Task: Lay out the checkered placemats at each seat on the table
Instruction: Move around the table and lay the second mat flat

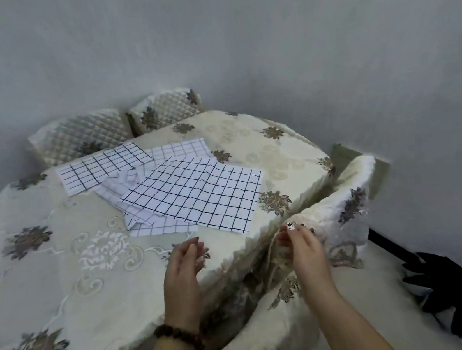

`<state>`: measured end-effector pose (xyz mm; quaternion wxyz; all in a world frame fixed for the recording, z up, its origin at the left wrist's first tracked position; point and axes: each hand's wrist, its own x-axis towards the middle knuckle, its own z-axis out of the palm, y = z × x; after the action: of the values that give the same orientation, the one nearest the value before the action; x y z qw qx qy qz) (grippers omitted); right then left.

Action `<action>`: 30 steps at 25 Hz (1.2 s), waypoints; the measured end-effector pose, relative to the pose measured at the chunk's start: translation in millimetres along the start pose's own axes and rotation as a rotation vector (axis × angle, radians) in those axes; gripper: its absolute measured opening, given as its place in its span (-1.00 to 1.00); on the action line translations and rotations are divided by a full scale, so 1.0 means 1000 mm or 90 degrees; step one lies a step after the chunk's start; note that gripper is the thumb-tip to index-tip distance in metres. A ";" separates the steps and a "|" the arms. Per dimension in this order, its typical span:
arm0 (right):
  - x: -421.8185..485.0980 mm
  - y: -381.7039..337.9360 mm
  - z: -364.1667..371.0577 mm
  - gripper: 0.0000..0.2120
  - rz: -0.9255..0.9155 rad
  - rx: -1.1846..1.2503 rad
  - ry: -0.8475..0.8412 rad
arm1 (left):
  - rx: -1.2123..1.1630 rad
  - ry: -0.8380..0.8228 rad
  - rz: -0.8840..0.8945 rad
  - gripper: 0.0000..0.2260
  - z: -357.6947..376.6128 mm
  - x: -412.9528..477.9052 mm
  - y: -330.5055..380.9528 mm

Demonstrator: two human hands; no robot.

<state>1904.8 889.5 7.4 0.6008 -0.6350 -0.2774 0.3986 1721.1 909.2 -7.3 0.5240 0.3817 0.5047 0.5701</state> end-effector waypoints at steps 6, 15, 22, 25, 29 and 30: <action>0.071 0.005 0.064 -0.81 0.017 -0.026 -0.120 | 0.026 0.124 0.009 -0.81 -0.013 0.055 -0.001; 0.185 0.028 0.114 -0.80 0.045 -0.118 -0.255 | 0.038 0.321 -0.023 -0.81 -0.005 0.129 -0.024; 0.225 0.085 0.138 -0.63 -0.175 -0.547 -0.391 | 0.055 0.378 -0.082 -0.86 -0.021 0.153 -0.055; 0.228 0.114 0.140 -0.34 -0.238 -0.806 -0.472 | 0.063 0.388 -0.099 -0.88 -0.026 0.157 -0.065; 0.224 0.132 0.141 -0.36 -0.261 -0.921 -0.464 | 0.065 0.386 -0.114 -0.82 -0.031 0.161 -0.071; 0.223 0.134 0.141 -0.40 -0.287 -0.932 -0.440 | 0.066 0.384 -0.116 -0.81 -0.032 0.161 -0.072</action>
<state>1887.0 1134.8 -157.8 -0.0167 -0.6358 -0.7548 0.1604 1679.9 1057.7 -98.7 0.3796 0.1752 0.6978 0.5817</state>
